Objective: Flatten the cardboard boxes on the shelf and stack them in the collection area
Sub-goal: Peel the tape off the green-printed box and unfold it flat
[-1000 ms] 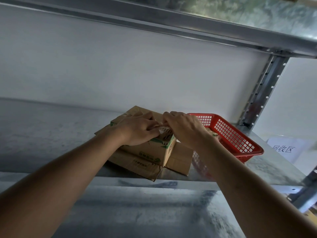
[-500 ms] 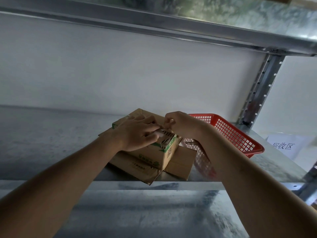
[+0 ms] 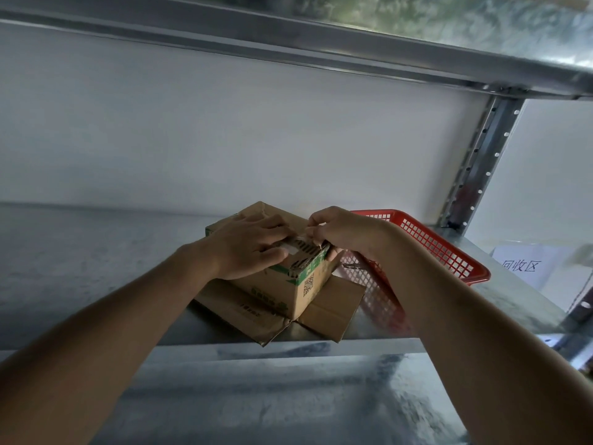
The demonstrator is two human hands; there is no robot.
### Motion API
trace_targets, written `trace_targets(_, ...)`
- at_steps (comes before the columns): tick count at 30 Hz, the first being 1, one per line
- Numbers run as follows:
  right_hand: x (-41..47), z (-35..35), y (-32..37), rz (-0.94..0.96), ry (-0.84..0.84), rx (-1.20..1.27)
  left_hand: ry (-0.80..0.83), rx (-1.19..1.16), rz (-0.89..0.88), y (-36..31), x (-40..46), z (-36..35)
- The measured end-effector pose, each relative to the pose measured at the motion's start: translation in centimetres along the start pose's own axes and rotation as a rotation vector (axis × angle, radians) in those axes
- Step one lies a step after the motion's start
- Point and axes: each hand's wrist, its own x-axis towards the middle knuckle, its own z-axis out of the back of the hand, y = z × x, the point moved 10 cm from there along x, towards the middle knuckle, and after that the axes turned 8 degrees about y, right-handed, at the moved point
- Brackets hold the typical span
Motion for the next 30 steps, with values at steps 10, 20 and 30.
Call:
trace_targets(10,-1.7,1.7,-1.9,0.201,-0.183,0.035,-0.028,-0.167,0.017,1.0,0.4,0.8)
trace_targets(20,-1.7,1.0,1.6,0.176,-0.417,-0.563,0.187,-0.117,0.55,2.5,-0.2,0.1)
trace_targets(30,-2.2,1.1,2.4,0.207,-0.525,-0.733,0.247,-0.203,0.632,1.8,-0.6,-0.8)
